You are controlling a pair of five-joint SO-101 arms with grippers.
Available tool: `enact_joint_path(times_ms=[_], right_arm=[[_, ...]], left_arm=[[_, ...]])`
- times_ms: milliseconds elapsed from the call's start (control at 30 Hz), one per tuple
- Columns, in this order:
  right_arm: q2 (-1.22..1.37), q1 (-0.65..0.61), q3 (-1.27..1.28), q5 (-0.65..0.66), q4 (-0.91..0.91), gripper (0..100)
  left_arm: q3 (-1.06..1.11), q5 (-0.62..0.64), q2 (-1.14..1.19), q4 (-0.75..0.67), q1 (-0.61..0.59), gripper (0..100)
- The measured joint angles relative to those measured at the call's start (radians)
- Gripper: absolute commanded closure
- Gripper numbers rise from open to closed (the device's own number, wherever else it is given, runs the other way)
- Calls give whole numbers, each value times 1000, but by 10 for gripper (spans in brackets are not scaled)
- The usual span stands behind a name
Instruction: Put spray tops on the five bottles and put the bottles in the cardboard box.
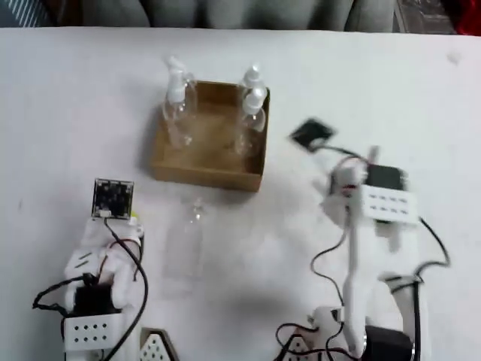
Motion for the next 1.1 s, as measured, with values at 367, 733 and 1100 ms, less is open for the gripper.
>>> enact_joint_path(times_ms=[367, 733, 1100], right_arm=[[-17, 390, 133, -32, -161, 977], [-17, 431, 376, -32, -430, 817], [-26, 431, 379, -32, -437, 780]], left_arm=[[0, 0, 0, 0, 0, 979], [0, 0, 0, 0, 0, 979], [0, 0, 0, 0, 0, 979]])
